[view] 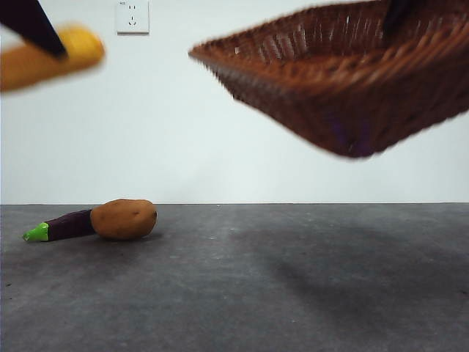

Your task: Help me put the vegetables on the table into the basket

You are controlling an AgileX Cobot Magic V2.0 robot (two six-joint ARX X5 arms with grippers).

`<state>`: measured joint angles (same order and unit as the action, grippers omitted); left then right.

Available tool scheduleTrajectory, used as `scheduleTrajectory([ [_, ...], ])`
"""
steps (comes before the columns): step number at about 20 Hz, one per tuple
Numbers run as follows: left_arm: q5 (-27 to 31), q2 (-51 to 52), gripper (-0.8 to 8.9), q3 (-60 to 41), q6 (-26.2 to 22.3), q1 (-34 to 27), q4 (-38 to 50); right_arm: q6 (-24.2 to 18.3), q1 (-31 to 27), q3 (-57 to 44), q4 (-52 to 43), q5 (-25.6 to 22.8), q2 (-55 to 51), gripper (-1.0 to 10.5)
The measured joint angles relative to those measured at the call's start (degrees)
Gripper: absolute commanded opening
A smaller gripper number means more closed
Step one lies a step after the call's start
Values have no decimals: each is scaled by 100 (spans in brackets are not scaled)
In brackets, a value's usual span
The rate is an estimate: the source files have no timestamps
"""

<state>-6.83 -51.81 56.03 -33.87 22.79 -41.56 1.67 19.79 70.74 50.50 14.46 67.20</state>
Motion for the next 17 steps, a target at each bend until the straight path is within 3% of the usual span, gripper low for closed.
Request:
scheduleTrajectory([
  [4, -238, 999, -6, 0, 894, 413, -533, 603, 2, -844, -907, 98, -4, -12],
  [8, -254, 977, -6, 0, 1729, 1134, -444, 1226, 11, -1729, -1626, 428, 2, -12],
  [14, -205, -846, -6, 0, 2643, 2787, 1482, 1528, 11, -2033, -1687, 424, 2, -12],
  [17, -186, -1982, -6, 0, 2824, 3005, 2273, 1552, 11, -2033, -1692, 424, 2, -12],
])
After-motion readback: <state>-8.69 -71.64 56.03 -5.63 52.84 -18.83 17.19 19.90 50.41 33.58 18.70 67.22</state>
